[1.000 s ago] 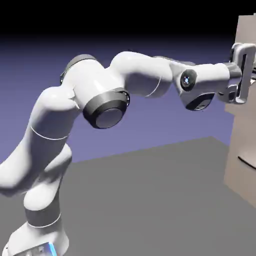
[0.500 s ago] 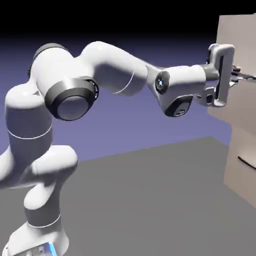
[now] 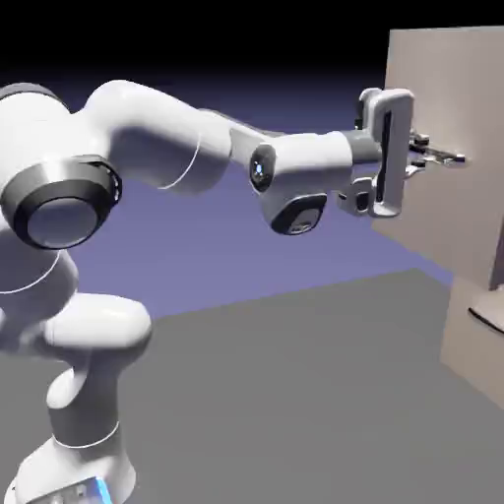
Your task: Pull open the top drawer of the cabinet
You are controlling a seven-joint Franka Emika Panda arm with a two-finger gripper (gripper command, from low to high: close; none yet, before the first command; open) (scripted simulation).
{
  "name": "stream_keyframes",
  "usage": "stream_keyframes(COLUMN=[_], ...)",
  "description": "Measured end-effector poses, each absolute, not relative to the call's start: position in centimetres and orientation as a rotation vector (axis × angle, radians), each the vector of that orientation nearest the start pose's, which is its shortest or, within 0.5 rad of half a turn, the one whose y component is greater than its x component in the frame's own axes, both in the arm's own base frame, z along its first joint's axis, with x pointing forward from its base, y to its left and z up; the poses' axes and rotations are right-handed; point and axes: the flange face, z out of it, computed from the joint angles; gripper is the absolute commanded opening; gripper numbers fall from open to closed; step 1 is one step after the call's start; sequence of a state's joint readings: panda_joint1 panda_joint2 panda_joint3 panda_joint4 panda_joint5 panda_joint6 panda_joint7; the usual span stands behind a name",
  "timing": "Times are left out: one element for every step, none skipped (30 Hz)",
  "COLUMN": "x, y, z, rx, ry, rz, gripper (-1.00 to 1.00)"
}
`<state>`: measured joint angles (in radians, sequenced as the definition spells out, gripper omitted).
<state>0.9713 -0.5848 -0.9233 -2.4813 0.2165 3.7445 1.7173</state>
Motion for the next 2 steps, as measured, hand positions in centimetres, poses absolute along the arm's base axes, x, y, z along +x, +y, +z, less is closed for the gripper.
stream_keyframes(x=[44.84,44.84], y=[-9.46,-9.46], z=[58.40,58.40], rx=[-0.614,-0.614], ry=[1.482,1.482], rz=[-0.613,-0.613], gripper=[1.00,1.00])
